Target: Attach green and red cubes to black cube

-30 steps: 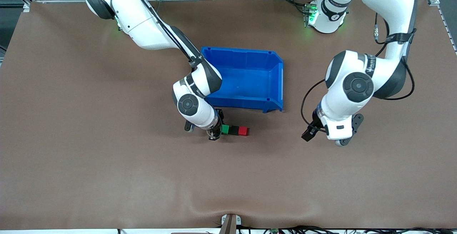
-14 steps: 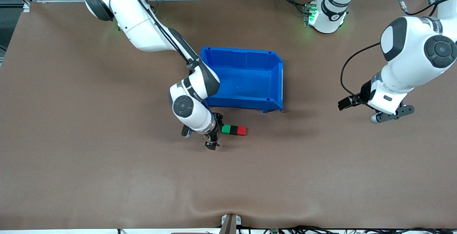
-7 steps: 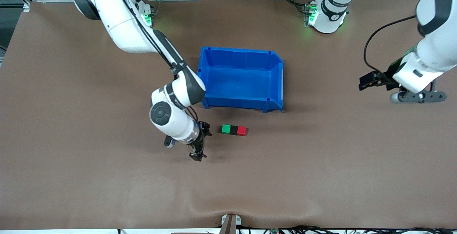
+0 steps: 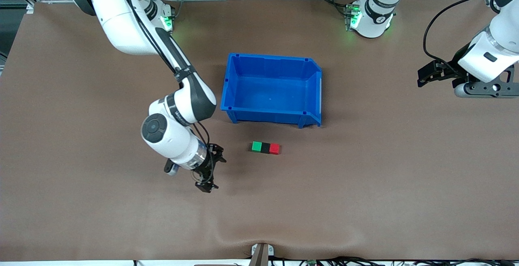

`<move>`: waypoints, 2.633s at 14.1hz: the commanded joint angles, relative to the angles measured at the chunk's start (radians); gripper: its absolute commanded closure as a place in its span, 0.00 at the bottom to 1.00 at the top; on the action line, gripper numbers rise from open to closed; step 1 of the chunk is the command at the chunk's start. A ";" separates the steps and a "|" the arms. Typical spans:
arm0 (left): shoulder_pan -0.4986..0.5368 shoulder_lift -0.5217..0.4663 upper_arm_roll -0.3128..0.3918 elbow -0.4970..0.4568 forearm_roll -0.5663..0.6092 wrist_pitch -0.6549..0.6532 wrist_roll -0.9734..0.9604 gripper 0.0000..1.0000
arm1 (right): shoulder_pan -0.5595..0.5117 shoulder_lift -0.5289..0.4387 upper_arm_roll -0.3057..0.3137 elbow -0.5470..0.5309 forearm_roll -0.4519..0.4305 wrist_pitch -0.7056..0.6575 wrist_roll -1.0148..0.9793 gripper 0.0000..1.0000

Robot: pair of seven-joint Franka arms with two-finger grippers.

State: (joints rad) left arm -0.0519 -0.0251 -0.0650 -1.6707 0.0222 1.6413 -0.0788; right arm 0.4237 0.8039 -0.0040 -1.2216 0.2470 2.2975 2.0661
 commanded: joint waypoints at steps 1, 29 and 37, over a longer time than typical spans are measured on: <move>0.015 0.008 -0.016 0.055 0.022 -0.075 0.036 0.00 | -0.040 -0.055 0.006 -0.024 -0.037 -0.091 -0.087 0.00; 0.026 -0.009 -0.006 0.046 0.009 -0.080 0.085 0.00 | -0.467 -0.495 -0.146 -0.018 -0.046 -1.007 -1.720 0.00; 0.026 -0.019 -0.006 0.025 0.009 -0.061 0.060 0.00 | -0.445 -0.698 -0.131 -0.038 -0.150 -1.058 -1.850 0.00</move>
State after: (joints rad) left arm -0.0336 -0.0139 -0.0641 -1.6145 0.0271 1.5622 -0.0036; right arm -0.0395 0.1767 -0.1454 -1.2151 0.1204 1.2389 0.2403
